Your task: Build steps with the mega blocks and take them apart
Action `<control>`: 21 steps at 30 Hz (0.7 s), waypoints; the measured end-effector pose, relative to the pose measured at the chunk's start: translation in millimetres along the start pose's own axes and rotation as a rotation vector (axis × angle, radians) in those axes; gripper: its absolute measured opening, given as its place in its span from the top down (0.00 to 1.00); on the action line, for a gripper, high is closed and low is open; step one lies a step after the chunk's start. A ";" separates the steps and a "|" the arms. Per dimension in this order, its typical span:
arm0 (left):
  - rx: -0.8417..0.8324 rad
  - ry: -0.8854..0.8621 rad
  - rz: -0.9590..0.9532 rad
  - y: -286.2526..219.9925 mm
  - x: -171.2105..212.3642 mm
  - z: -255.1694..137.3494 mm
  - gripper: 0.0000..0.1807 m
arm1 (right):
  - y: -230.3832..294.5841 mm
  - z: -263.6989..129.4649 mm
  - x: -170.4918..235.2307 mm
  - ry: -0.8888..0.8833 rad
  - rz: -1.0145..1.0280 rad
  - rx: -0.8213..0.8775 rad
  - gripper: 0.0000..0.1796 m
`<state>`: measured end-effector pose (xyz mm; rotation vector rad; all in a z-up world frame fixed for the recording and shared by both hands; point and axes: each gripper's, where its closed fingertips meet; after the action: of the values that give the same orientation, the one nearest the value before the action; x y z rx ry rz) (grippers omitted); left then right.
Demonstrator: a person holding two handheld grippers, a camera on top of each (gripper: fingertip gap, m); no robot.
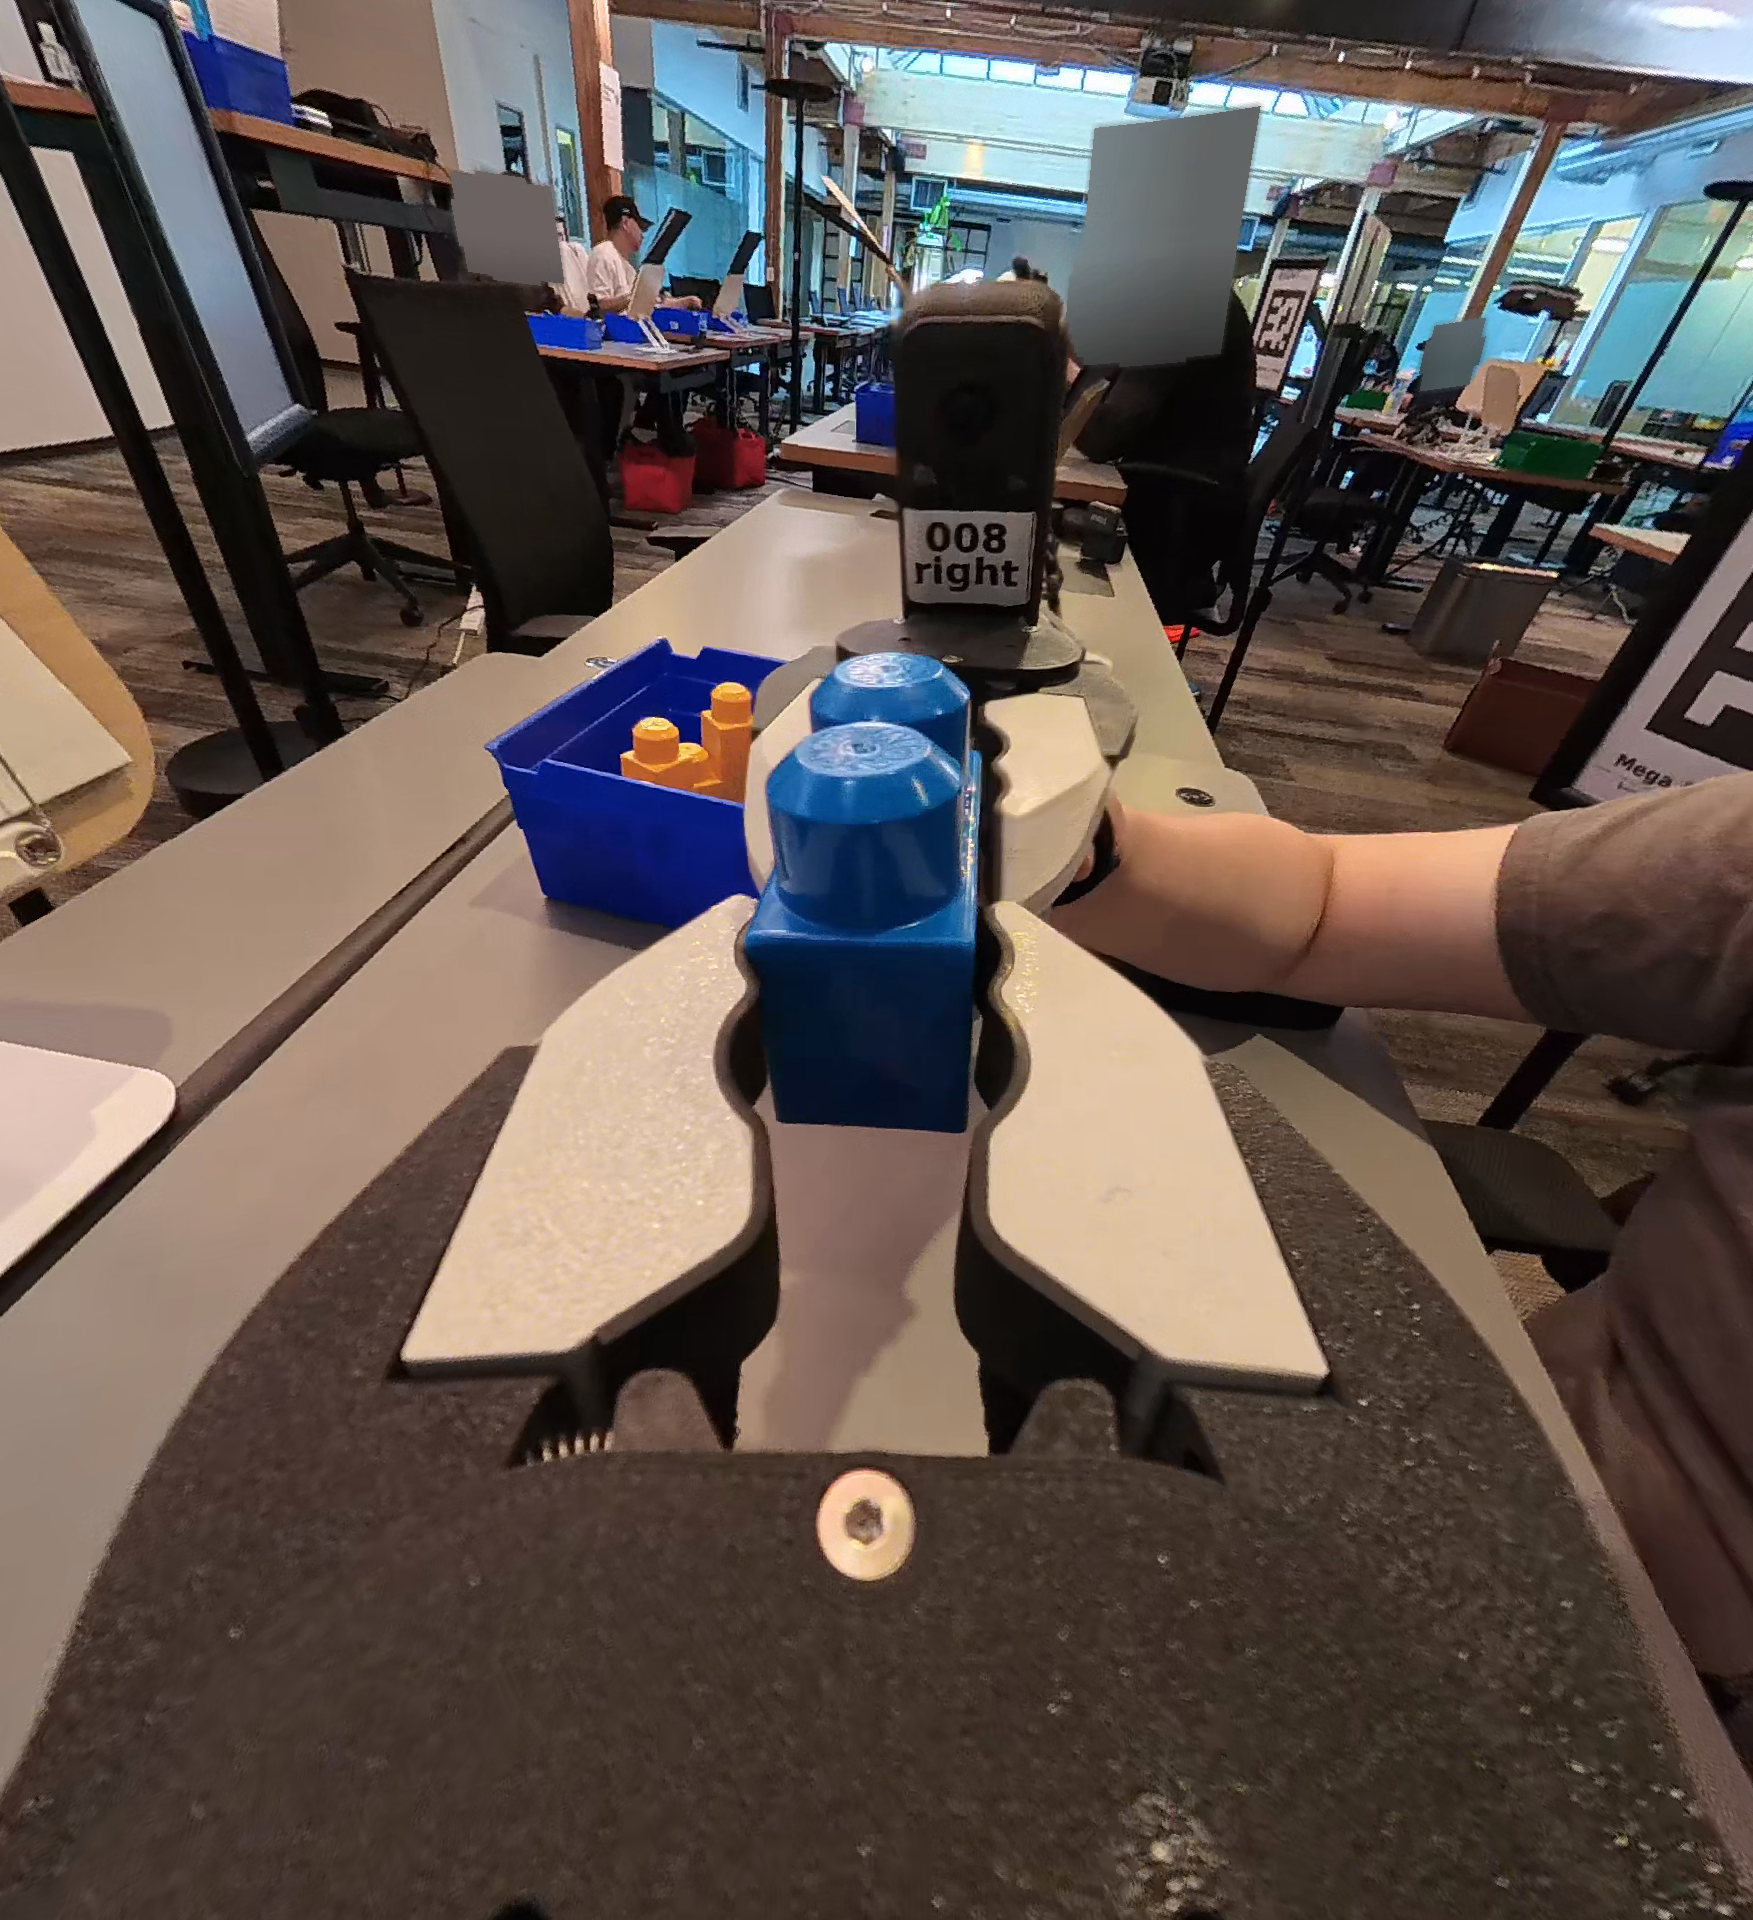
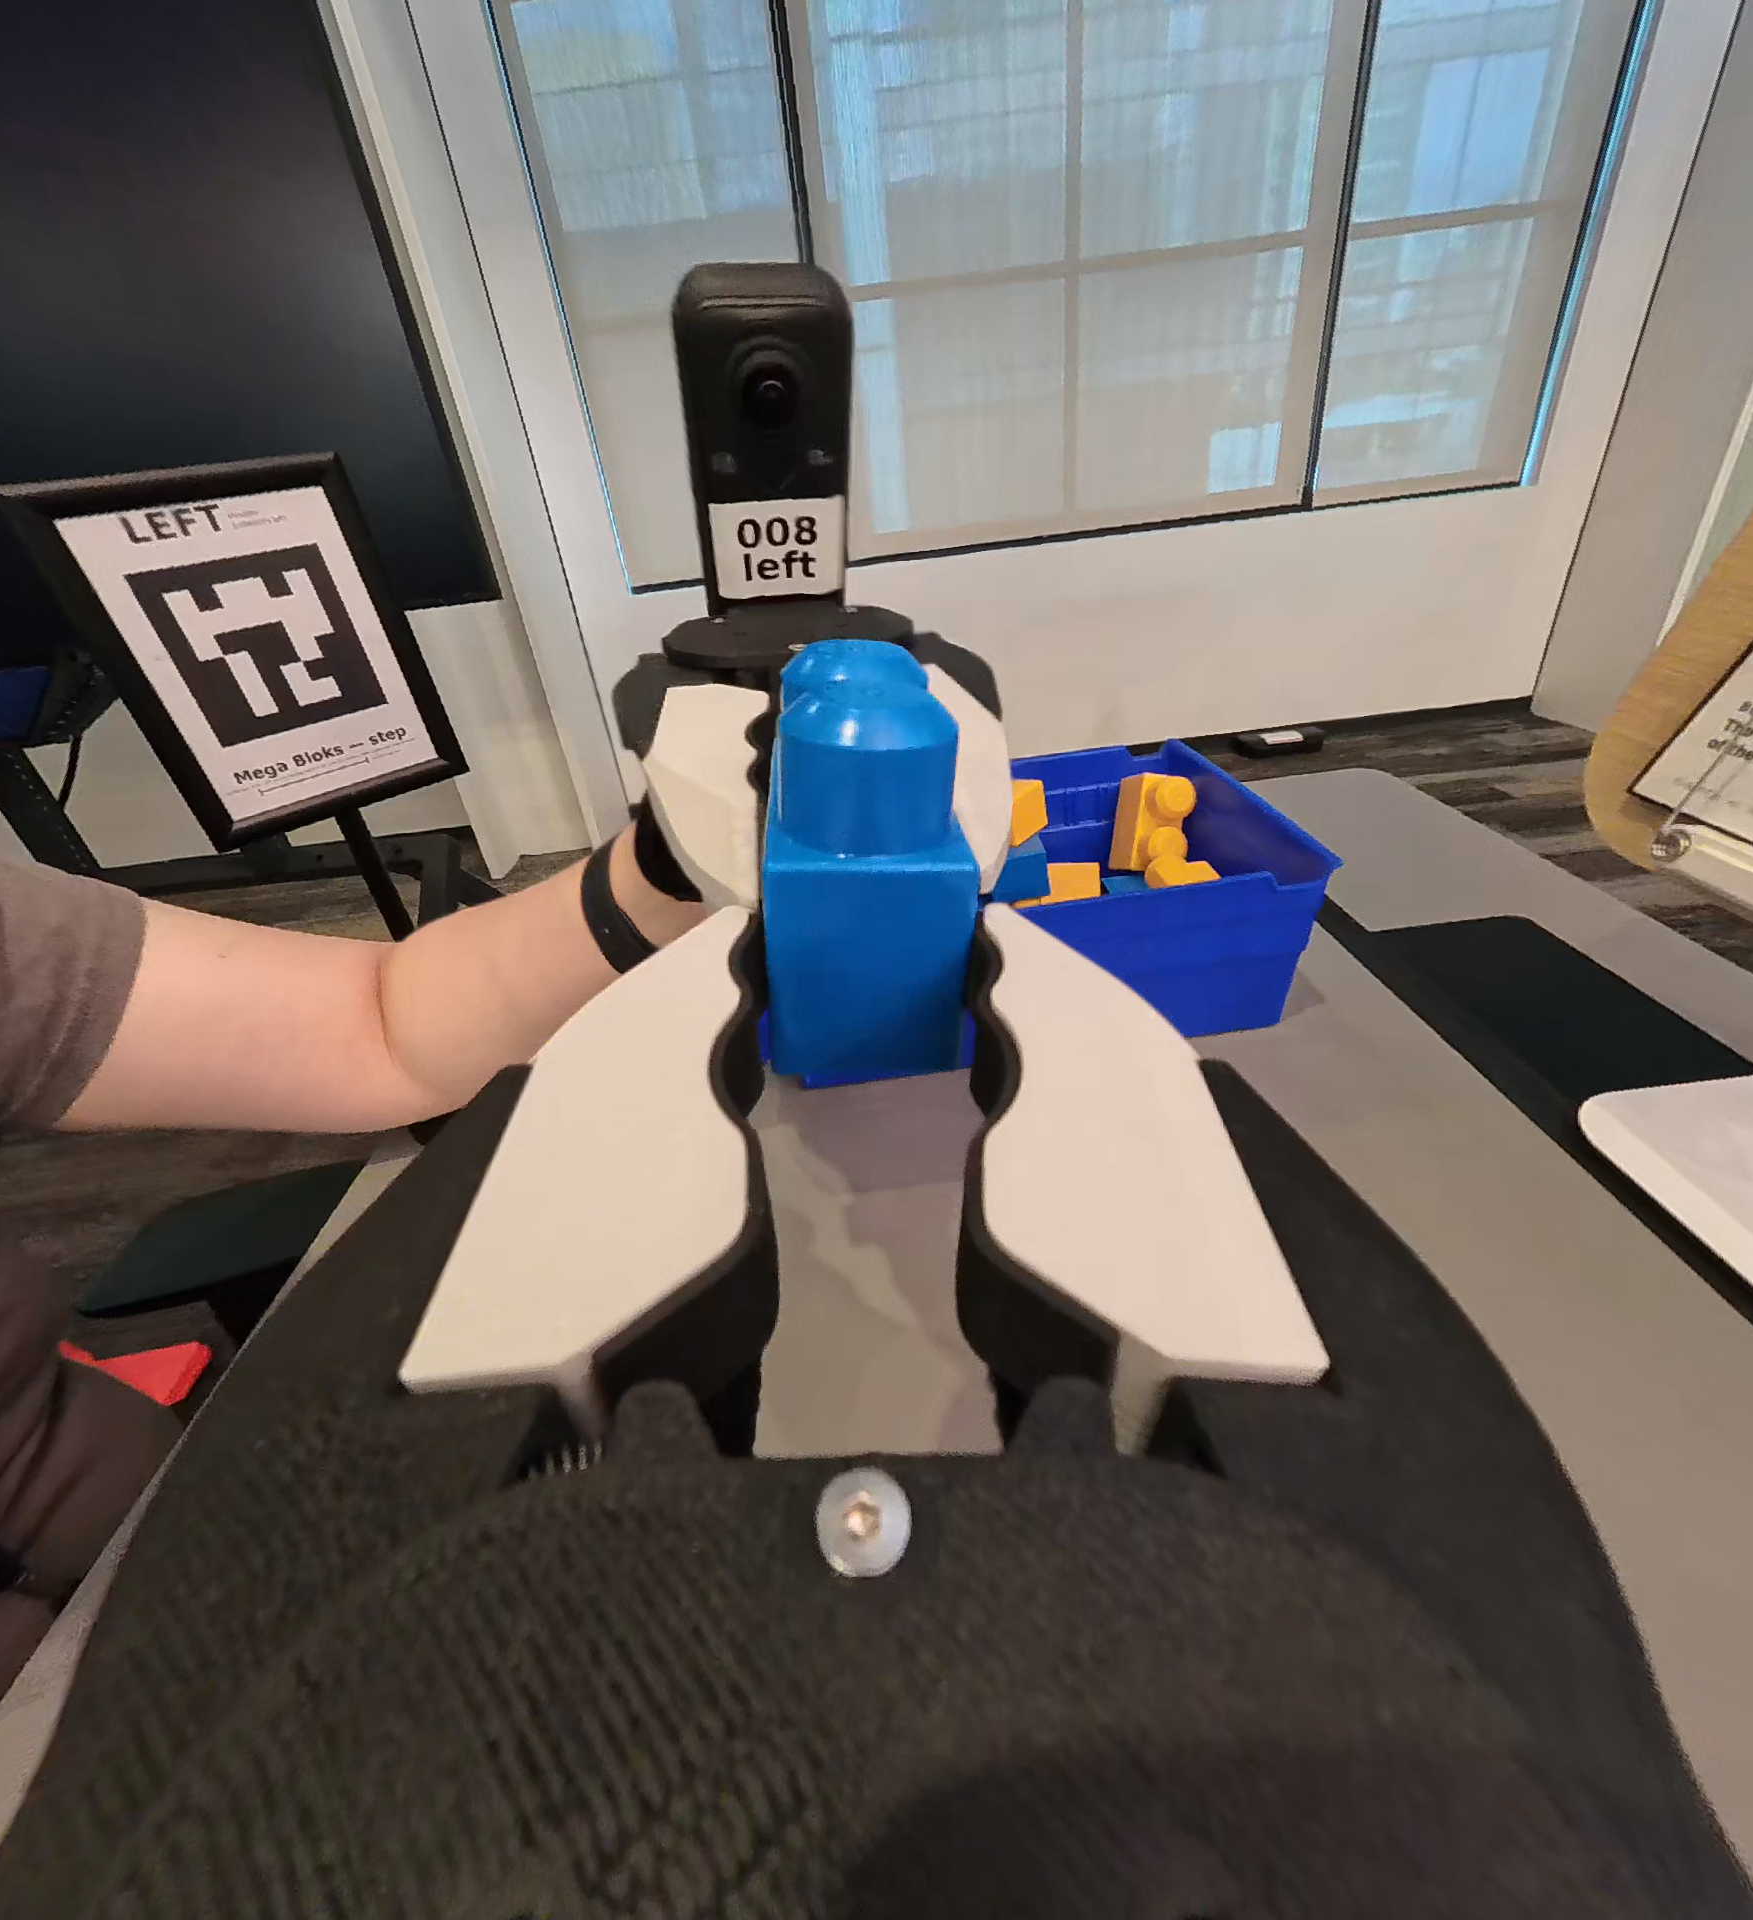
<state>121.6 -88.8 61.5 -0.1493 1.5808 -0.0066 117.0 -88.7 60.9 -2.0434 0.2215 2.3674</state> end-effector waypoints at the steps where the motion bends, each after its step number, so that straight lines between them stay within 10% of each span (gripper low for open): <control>1: -0.010 -0.004 -0.004 2.2 -2.5 -2.9 0.80 | -0.2 -0.9 -3.2 -0.009 -0.008 0.006 0.78; 12: -0.317 -0.064 0.139 29.0 -64.9 -111.0 0.80 | -106.0 -29.9 130.1 0.565 0.009 0.525 0.68; 21: -0.296 -0.102 0.128 24.5 -72.0 -115.3 0.79 | -136.5 -34.5 190.9 0.732 -0.008 0.610 0.76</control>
<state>5.1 -67.8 132.7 -0.2748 1.4802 0.3312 135.4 25.9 -146.0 -2.3971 0.8028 1.1933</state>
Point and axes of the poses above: each gripper's, where its closed fingertips meet, z out along the fingers, x out of its underside, y = z × x across the jaws, and after that the axes turned 5 degrees about -y, right-handed
